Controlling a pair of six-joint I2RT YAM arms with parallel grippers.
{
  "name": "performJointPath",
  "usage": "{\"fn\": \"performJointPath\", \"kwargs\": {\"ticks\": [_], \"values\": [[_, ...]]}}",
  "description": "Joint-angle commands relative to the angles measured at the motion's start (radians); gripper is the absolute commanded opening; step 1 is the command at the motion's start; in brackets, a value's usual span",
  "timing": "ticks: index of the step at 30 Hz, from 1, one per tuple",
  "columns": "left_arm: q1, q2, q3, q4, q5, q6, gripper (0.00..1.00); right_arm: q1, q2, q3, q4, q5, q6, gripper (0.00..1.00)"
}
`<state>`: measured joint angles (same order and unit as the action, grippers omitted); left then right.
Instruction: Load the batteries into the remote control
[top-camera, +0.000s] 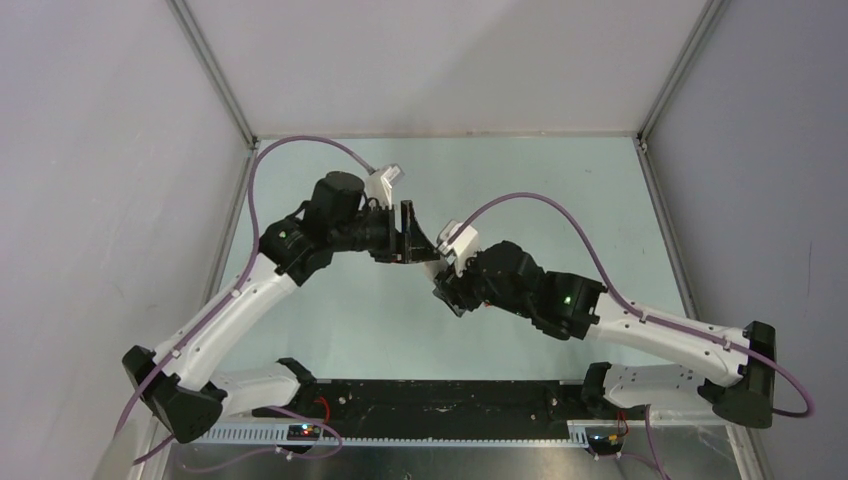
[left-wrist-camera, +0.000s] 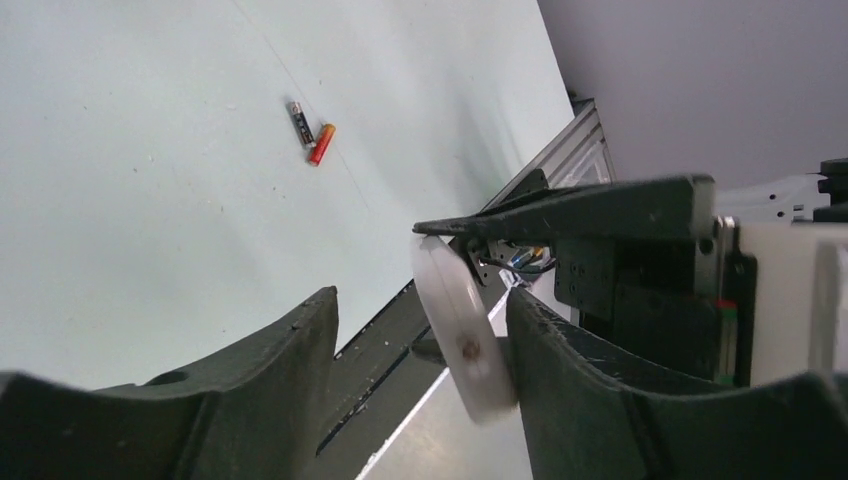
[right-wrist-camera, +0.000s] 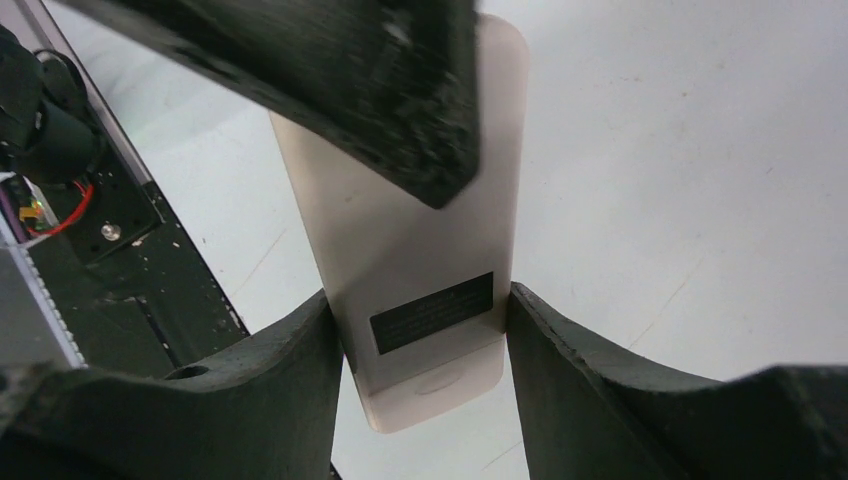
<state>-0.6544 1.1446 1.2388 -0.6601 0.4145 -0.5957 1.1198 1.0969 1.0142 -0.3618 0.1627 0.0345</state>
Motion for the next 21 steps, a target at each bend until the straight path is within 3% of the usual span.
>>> {"fn": "performJointPath", "kwargs": {"ticks": [1,5,14,17,21], "values": [[-0.002,0.013,-0.008,0.007,0.032,-0.041,0.64,0.059,0.011,0.07,0.067,0.13,-0.092,0.37],[-0.002,0.006,-0.018,0.007,0.047,-0.048,0.55,0.076,0.024,0.072,0.084,0.169,-0.113,0.37],[-0.002,-0.021,-0.053,0.007,0.102,-0.039,0.5,0.084,0.037,0.073,0.111,0.231,-0.15,0.37],[-0.002,-0.019,-0.05,0.006,0.105,-0.037,0.42,0.084,0.041,0.073,0.117,0.22,-0.167,0.37],[-0.001,-0.011,-0.034,0.008,0.102,-0.037,0.41,0.088,0.042,0.073,0.118,0.185,-0.185,0.37]]}}
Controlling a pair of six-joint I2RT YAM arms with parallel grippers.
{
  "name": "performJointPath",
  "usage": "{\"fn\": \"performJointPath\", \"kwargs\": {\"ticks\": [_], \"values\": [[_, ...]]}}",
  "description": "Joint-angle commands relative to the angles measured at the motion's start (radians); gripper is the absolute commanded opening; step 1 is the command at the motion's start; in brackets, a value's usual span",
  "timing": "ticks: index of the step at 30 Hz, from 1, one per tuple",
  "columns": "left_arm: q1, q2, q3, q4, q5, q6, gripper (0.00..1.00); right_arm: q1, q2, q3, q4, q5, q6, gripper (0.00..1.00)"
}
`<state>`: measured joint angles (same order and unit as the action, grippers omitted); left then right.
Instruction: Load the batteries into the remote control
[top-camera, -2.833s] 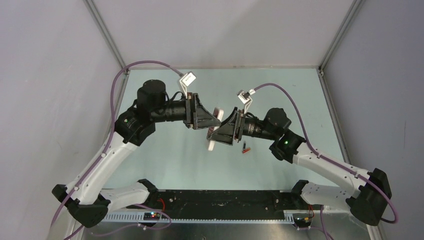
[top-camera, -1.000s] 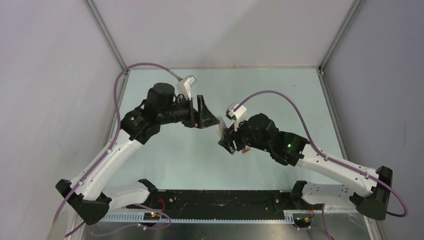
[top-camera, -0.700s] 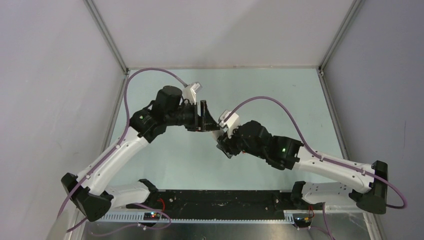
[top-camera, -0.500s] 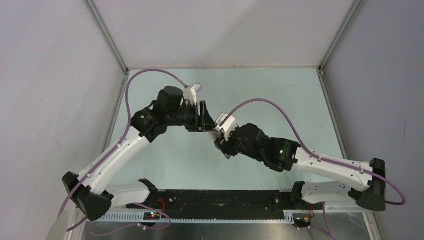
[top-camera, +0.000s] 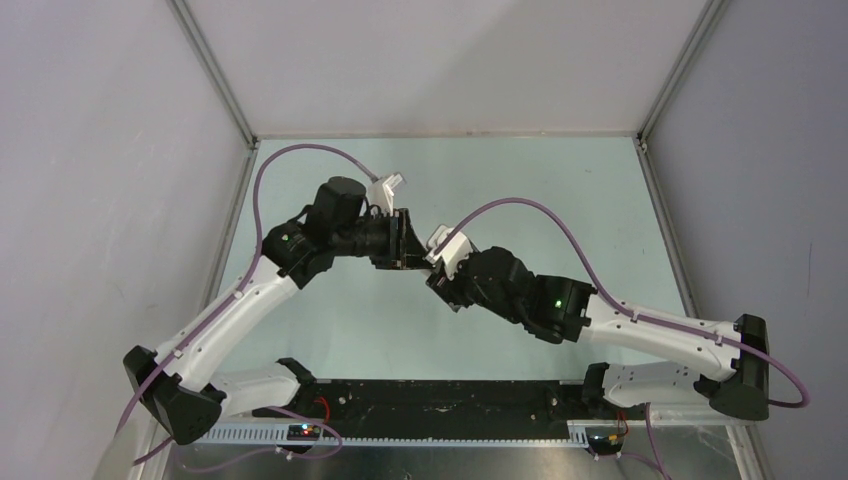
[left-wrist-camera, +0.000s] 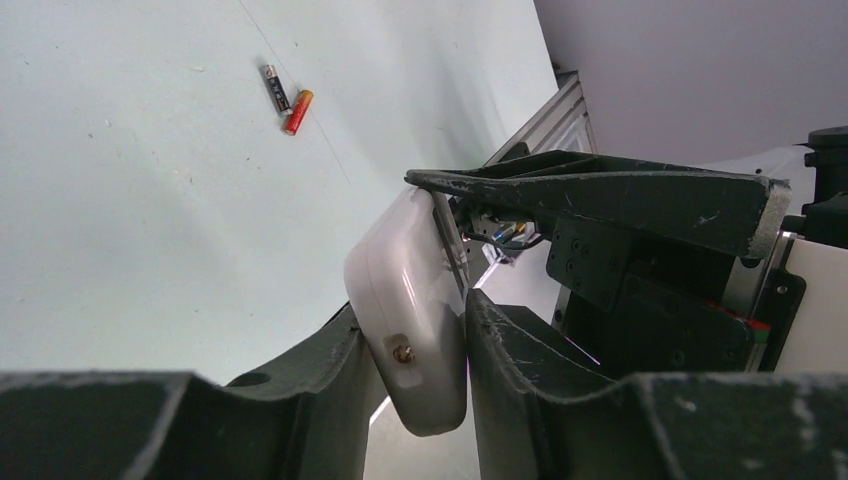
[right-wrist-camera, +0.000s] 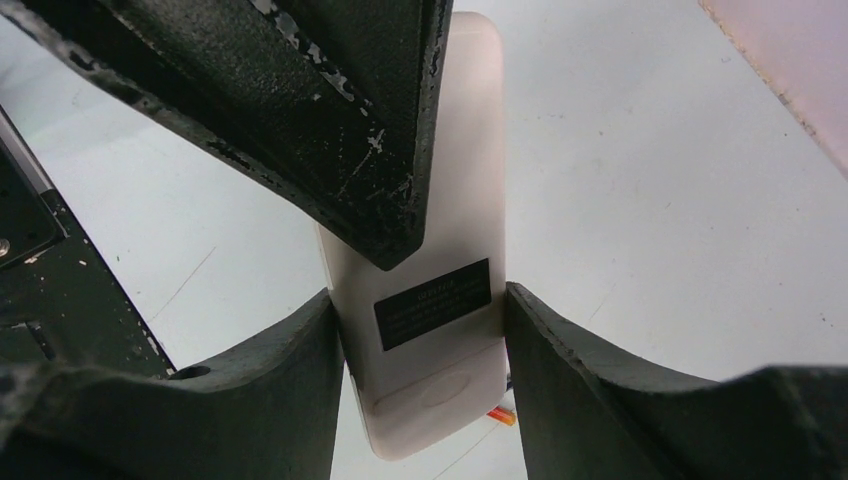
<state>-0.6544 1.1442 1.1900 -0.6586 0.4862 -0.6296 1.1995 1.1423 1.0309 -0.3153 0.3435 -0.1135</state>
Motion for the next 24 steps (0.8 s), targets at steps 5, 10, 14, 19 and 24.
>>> {"fn": "performJointPath", "kwargs": {"ticks": [5,10,14,19,24], "values": [[-0.002,0.007,0.025,0.006,0.039,-0.001,0.29,0.008,-0.001,0.057,0.076,-0.013,-0.063,0.36],[0.0,-0.007,0.057,0.006,-0.012,0.008,0.02,0.003,-0.007,0.057,0.082,-0.011,-0.042,0.42],[0.009,-0.01,0.093,0.006,-0.04,0.019,0.0,-0.015,-0.033,0.054,0.075,-0.035,0.02,0.73],[0.05,-0.014,0.118,0.006,-0.039,0.029,0.0,-0.071,-0.142,0.014,0.085,-0.139,0.135,0.96],[0.1,-0.027,0.134,0.006,-0.019,0.048,0.0,-0.234,-0.263,-0.036,0.107,-0.28,0.381,0.96]]}}
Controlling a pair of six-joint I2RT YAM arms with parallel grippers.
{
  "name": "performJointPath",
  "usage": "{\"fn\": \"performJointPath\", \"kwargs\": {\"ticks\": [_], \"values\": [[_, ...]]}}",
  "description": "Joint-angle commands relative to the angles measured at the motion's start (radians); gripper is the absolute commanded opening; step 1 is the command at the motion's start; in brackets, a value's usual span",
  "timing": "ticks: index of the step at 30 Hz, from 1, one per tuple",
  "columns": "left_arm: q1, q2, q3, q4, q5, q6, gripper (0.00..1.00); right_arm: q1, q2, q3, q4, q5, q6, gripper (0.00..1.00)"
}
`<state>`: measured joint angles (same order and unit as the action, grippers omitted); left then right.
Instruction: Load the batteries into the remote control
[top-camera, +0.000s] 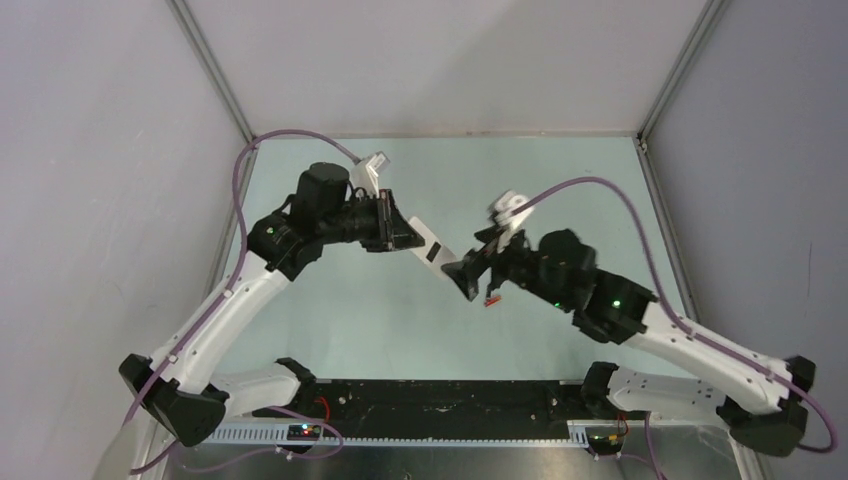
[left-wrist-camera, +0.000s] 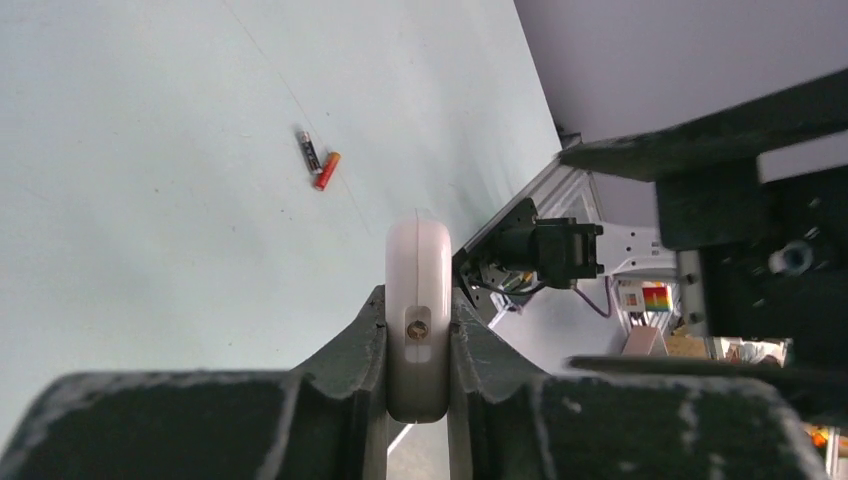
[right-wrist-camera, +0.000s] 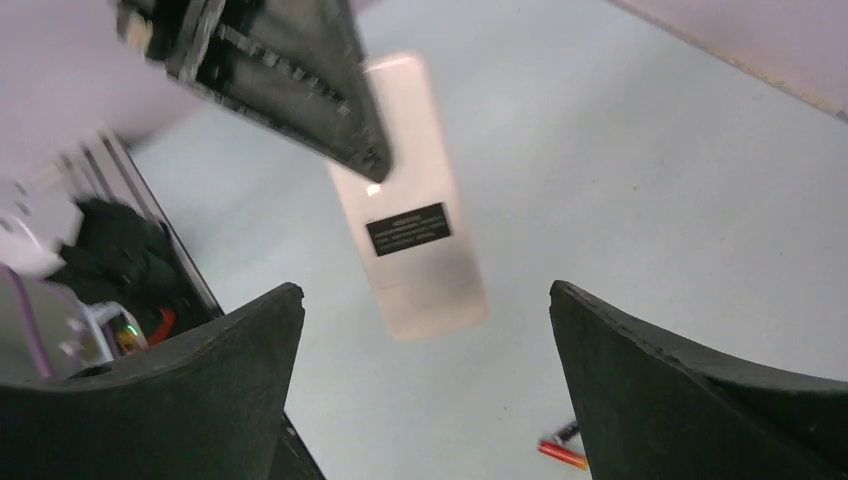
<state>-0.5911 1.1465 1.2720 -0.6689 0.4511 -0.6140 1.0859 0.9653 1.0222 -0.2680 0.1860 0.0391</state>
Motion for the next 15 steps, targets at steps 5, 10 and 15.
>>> {"fn": "performJointPath", "kwargs": {"ticks": [5,10,15], "values": [[0.054,-0.048,0.085,0.016,0.028,0.022,0.0,-0.323,-0.122,-0.085,0.107,-0.336,0.626,0.96],[0.055,-0.072,0.12,0.017,0.012,-0.01,0.0,-0.382,-0.1,-0.14,0.213,-0.43,0.866,0.96],[0.055,-0.099,0.14,0.026,-0.008,-0.08,0.0,-0.382,-0.037,-0.149,0.344,-0.51,1.007,0.93]]}}
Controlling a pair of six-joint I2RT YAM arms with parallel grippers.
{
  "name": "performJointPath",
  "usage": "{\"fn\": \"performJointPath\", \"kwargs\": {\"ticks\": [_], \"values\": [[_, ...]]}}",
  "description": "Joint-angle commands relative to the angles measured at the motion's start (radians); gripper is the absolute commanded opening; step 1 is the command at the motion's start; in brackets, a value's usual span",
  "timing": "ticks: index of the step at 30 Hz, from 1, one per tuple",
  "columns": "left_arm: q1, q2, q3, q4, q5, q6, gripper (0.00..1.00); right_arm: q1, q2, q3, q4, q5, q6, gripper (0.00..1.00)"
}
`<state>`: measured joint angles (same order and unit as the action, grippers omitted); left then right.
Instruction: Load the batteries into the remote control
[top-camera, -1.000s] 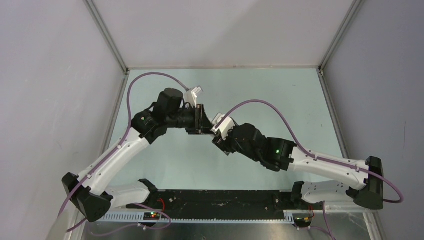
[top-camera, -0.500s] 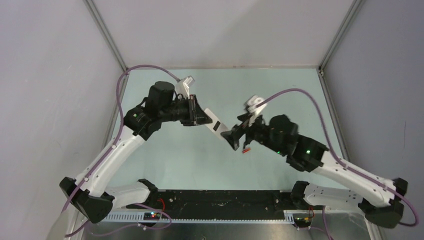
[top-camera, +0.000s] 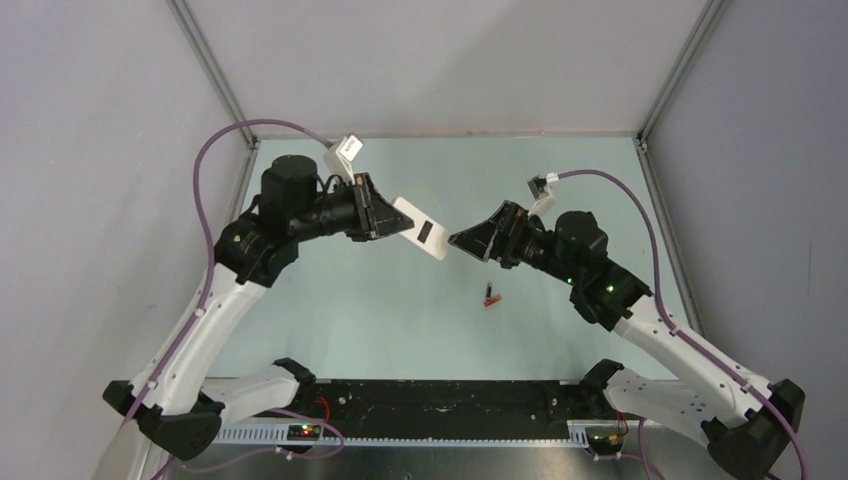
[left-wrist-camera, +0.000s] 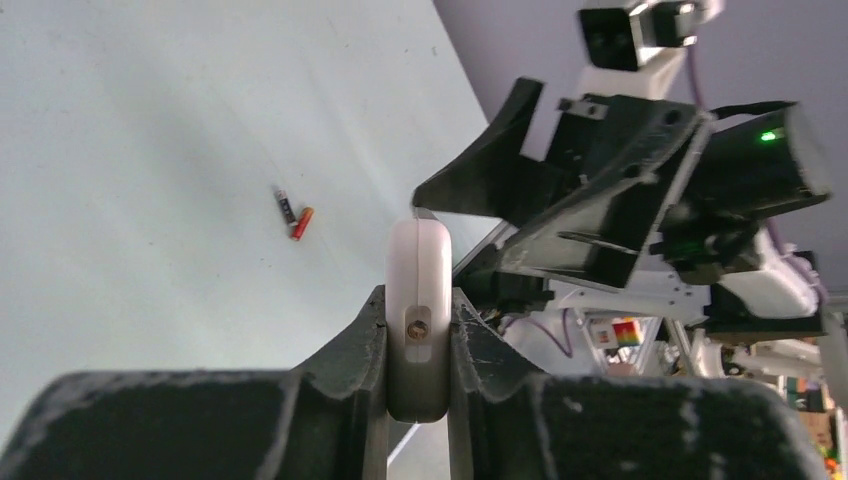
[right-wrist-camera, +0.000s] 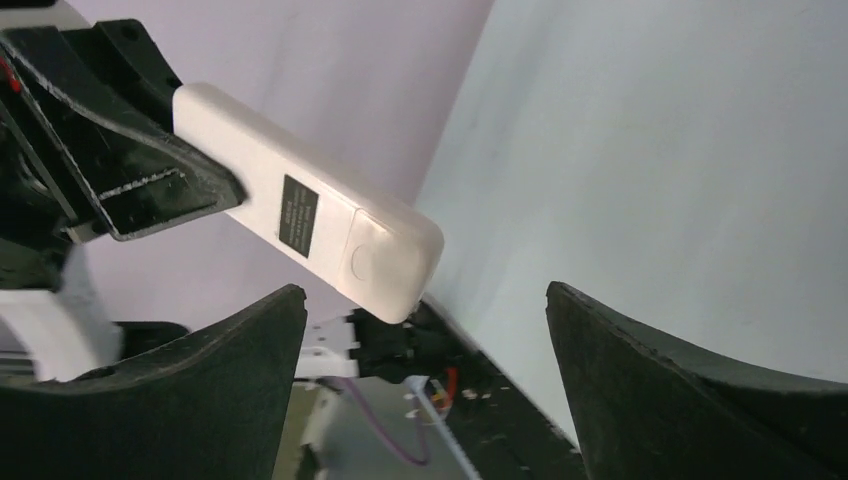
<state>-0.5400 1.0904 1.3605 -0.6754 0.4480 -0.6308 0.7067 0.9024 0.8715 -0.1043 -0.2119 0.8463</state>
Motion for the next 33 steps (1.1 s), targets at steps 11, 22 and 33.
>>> {"fn": "performJointPath", "kwargs": {"ticks": [11,22,33], "values": [[0.009,-0.066,0.082,0.076,0.002,-0.25,0.0,-0.003,0.091,-0.011,0.46,-0.239,0.31,0.72],[0.053,-0.072,0.057,0.148,0.045,-0.363,0.0,-0.022,0.148,-0.011,0.563,-0.288,0.388,0.41],[0.069,-0.067,0.032,0.18,0.096,-0.382,0.0,-0.069,0.204,-0.011,0.666,-0.328,0.457,0.58]]}}
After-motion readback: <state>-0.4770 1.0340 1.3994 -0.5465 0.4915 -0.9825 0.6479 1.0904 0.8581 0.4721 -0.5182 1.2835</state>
